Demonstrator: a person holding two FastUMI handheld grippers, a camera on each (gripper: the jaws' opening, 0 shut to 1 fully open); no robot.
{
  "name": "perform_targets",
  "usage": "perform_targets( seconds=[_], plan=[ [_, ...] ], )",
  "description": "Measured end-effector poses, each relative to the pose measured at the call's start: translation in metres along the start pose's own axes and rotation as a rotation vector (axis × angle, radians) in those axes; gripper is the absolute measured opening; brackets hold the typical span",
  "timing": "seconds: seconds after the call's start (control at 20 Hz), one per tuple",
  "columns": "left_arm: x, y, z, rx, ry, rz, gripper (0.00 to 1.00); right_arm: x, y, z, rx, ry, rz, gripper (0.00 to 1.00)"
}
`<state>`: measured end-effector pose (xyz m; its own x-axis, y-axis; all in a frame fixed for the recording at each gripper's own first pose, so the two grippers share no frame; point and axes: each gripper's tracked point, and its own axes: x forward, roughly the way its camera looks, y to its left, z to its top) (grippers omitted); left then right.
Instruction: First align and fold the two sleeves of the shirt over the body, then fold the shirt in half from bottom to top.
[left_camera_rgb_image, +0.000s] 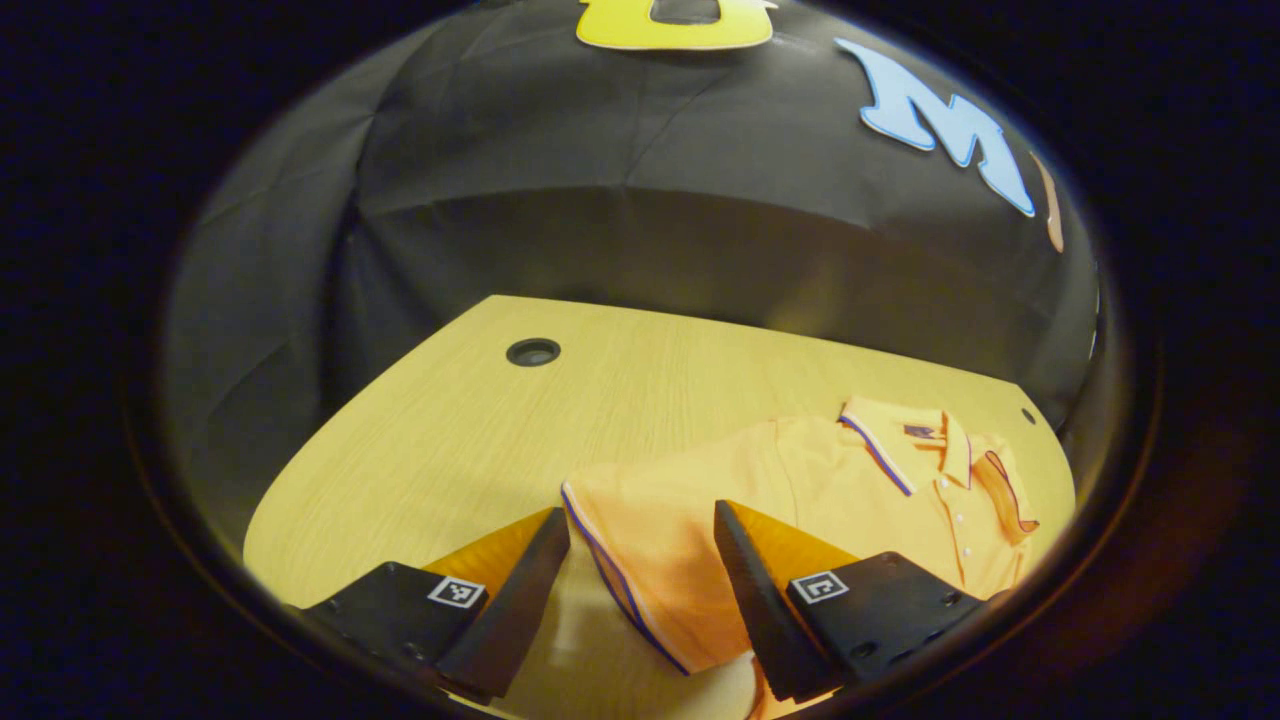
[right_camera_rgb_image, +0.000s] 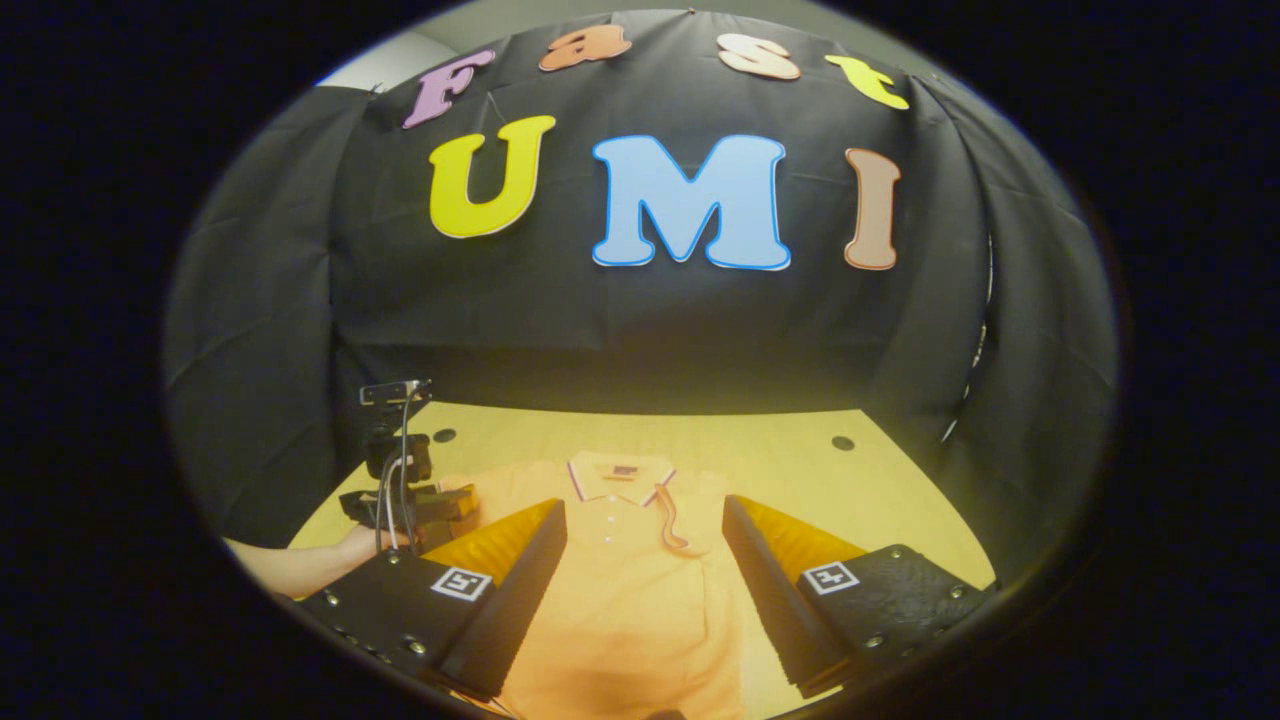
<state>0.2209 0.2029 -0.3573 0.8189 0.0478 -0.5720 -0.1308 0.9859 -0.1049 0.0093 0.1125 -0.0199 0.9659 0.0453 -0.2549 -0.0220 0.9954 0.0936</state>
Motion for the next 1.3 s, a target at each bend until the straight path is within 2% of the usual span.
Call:
perform_targets(
  seconds=[0.1,0.35,0.4,0.45,0.5,0.55,0.6,0.65,0.7,0.8,0.85,0.9,1.1,1.3],
  plan=[
    [0.004,0.000,-0.003,-0.011,0.016,-0.001,0.94,-0.002,-0.001,-0.001,-0.002,0.003,-0.006,0.97],
    [0.009,-0.005,-0.004,0.046,0.039,0.003,0.94,-0.008,0.000,-0.006,0.036,0.012,-0.015,0.98],
    [0.010,-0.007,-0.007,0.063,0.052,0.006,0.94,-0.008,0.001,-0.007,0.039,0.012,-0.019,0.94],
    [0.011,-0.007,-0.008,0.077,0.058,0.016,0.90,-0.010,0.001,-0.009,0.039,0.015,-0.021,0.97],
    [0.011,-0.006,-0.008,0.089,0.063,0.024,0.69,-0.012,0.001,-0.010,0.040,0.013,-0.025,0.98],
    [0.011,-0.004,-0.008,0.103,0.067,0.035,0.56,-0.013,0.001,-0.012,0.042,0.016,-0.027,0.98],
    [0.010,-0.003,-0.008,0.110,0.072,0.034,0.39,-0.014,0.000,-0.014,0.043,0.021,-0.030,0.98],
    [0.010,-0.004,-0.008,0.115,0.076,0.026,0.38,-0.015,-0.001,-0.015,0.047,0.025,-0.034,0.98],
    [0.010,-0.005,-0.009,0.118,0.081,0.021,0.27,-0.016,-0.001,-0.016,0.054,0.024,-0.038,0.98],
    [0.010,-0.008,-0.008,0.117,0.082,-0.002,0.12,-0.018,-0.003,-0.015,0.068,0.019,-0.044,0.98],
    [0.008,-0.007,-0.006,0.116,0.076,0.003,0.13,-0.018,-0.005,-0.015,0.071,0.019,-0.049,0.98],
    [0.006,-0.009,-0.002,0.111,0.064,-0.001,0.06,-0.018,-0.006,-0.016,0.072,0.017,-0.052,0.98],
    [-0.011,-0.030,0.025,0.126,-0.006,-0.042,0.06,-0.022,-0.013,-0.021,0.085,0.025,-0.066,0.98],
    [-0.027,-0.075,0.042,0.165,-0.044,-0.125,0.06,-0.022,-0.019,-0.025,0.107,0.033,-0.086,0.98]
  ],
)
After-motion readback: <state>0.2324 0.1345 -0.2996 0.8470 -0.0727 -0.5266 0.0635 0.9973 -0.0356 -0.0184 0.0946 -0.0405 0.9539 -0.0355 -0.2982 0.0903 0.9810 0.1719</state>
